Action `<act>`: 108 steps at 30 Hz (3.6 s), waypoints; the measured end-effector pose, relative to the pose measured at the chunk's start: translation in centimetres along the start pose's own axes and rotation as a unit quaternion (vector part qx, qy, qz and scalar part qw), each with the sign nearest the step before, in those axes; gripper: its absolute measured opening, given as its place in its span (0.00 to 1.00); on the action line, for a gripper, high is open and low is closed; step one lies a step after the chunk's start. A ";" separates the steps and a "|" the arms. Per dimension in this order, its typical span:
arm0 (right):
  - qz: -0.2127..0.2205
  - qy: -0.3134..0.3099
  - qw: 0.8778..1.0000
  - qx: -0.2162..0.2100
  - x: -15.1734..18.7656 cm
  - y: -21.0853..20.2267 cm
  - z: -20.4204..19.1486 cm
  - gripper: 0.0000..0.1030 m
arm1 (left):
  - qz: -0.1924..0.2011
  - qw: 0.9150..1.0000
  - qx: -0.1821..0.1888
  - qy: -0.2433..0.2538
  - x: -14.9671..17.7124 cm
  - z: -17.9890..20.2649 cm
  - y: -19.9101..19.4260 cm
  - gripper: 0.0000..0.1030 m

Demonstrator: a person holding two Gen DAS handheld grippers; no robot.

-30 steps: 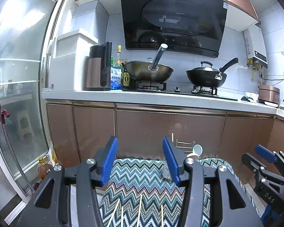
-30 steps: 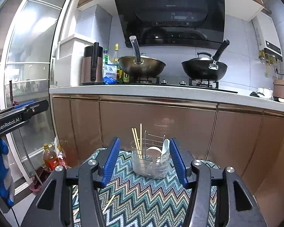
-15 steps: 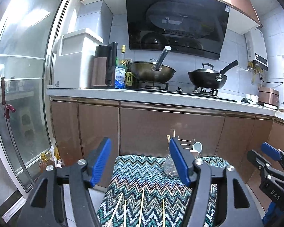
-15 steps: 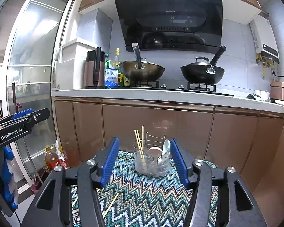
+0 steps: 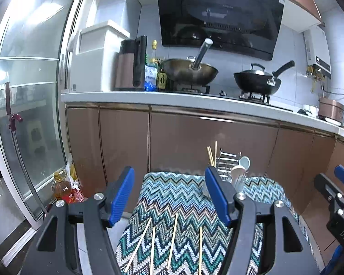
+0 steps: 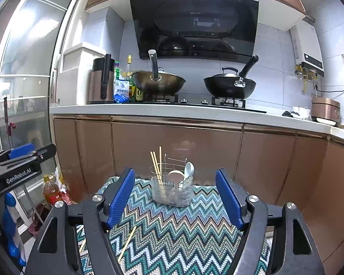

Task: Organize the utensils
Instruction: 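Raise both open tools away from the wire holder, then lower both tools onto chopsticks on the cloth and close each on one, then lift the chopsticks with both tools and carry them over the wire holder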

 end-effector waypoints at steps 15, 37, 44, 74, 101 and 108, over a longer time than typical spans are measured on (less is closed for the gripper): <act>-0.007 -0.009 1.000 0.029 0.8 0.2 0.3 0.78 | -0.037 0.999 -0.008 -0.013 2.2 -1.1 2.5 0.60; -0.058 -0.013 0.998 0.036 3.4 3.6 -0.2 0.78 | -0.075 0.997 -0.008 -0.021 4.7 -1.7 6.2 0.60; -0.093 0.000 0.996 0.012 5.0 5.2 -0.2 0.77 | -0.094 0.995 0.001 -0.018 5.4 -2.5 7.6 0.60; -0.517 0.062 0.838 -0.162 25.2 23.7 -8.6 0.19 | -0.472 0.856 0.206 -0.041 22.4 -0.8 20.7 0.29; -0.504 0.060 0.847 -0.161 24.8 23.5 -8.4 0.05 | -0.453 0.873 0.176 -0.037 22.7 -2.2 19.7 0.05; -0.413 0.081 0.882 -0.211 18.9 20.0 -7.8 0.05 | -0.366 0.912 0.181 -0.040 17.2 -2.7 16.8 0.05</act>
Point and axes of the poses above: each gripper's, at about its wrist camera, not at the fingertips, and y roughly the way its jaws point, z to its right, x to its underside, the point moved 10 cm from there along y, roughly the way its jaws point, and after that the axes turned 8 degrees about y, right-handed, at the moved point
